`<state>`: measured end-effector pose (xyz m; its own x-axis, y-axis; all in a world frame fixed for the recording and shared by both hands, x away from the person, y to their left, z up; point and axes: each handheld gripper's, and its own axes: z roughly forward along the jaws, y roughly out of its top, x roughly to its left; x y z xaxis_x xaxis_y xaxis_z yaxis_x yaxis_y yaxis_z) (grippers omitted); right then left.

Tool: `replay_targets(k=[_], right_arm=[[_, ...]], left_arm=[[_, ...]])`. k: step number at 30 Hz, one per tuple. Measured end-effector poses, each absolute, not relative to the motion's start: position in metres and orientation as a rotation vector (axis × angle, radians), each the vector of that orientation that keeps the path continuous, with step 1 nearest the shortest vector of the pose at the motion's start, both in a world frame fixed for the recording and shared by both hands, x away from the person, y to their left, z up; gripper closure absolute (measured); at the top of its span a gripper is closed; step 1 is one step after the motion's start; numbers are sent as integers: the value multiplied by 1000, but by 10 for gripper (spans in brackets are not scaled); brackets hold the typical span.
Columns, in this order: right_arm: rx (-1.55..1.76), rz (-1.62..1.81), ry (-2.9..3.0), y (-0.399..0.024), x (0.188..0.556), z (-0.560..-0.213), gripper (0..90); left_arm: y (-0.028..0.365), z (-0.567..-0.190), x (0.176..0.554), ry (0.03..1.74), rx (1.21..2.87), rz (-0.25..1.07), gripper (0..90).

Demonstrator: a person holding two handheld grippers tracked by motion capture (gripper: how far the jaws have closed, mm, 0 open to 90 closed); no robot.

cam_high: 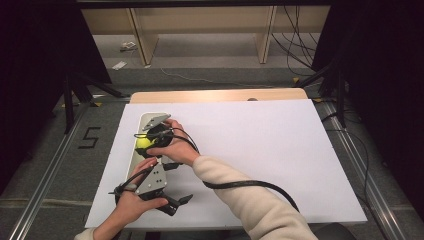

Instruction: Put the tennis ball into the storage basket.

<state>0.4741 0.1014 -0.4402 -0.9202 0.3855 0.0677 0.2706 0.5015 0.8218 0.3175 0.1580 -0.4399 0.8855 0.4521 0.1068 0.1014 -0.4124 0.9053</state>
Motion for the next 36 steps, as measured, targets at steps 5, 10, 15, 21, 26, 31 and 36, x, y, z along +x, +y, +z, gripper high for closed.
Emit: replay_targets(k=[5,10,15,21,26,31,36], right_arm=[[584,1399,2604,102,473,-440,245],[573,1424,2580,101,474,-433,175],[558,1438,2560,98,473,-423,159],[553,1456,2527,91,472,-416,156],[559,1467,2500,77,472,-409,156],[584,1475,2470,58,473,-402,156],[617,1472,2448,38,474,-401,156]], left_arm=[[158,-440,318,402,1978,409,0],[158,-440,318,403,1978,408,0],[158,-440,318,404,1978,409,0],[158,-440,317,405,1978,408,0],[158,-440,318,404,1978,408,0],[158,-440,318,404,1980,410,0],[158,-440,317,404,1981,413,0]])
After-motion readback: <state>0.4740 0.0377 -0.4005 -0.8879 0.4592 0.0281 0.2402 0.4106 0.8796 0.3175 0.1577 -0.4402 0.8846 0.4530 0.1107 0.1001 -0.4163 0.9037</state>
